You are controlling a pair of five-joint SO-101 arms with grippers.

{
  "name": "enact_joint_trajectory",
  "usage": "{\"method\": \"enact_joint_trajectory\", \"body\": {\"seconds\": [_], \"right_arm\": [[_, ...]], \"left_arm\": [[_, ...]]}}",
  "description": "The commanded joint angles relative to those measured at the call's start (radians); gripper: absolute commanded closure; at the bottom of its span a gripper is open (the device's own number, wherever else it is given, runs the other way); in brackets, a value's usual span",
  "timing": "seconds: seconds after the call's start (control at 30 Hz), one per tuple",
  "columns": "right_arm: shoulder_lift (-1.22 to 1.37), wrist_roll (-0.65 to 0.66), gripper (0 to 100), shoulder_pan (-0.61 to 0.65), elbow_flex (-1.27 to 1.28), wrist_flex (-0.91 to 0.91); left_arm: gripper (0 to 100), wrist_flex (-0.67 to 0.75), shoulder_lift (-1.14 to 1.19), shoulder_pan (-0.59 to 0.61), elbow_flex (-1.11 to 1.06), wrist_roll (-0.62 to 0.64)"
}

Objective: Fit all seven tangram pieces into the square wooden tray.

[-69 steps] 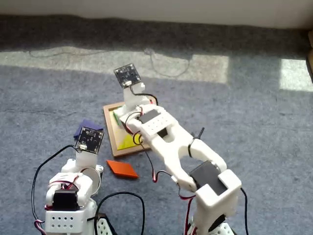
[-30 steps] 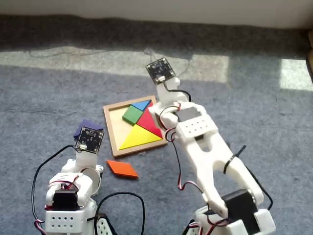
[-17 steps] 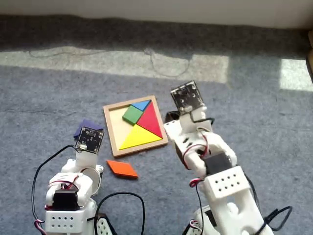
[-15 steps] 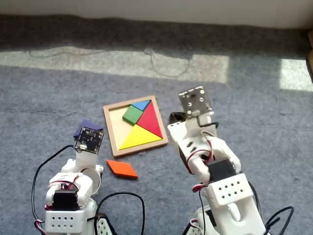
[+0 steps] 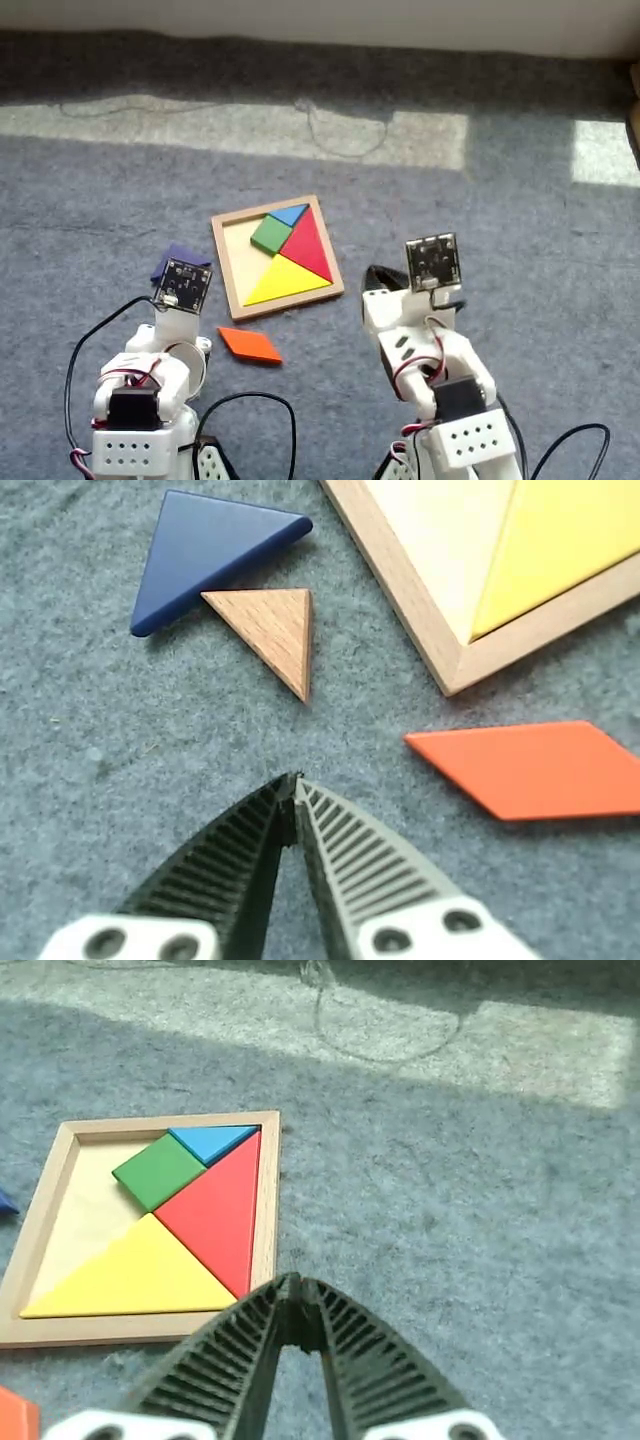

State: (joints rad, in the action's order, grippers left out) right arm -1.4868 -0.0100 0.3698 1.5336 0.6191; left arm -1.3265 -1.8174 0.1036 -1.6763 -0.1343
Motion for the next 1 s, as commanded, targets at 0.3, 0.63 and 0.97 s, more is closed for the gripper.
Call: {"method": "enact_joint_trajectory", "body": {"seconds": [0.3, 0.63, 0.97], "right_arm": [[-0.328, -0.012, 98.9, -0.061, 0.294, 0.044], [-0.317, -0.012, 98.9, -0.147, 0.295, 0.191], [-0.318, -0.012, 98.9, -0.148, 0.295, 0.443]], "left_arm": [[100, -0.003, -0.008, 0.012, -0.019, -0.005], [100, -0.003, -0.008, 0.012, -0.019, -0.005], [100, -0.003, -0.008, 0.012, -0.019, -0.005]]}}
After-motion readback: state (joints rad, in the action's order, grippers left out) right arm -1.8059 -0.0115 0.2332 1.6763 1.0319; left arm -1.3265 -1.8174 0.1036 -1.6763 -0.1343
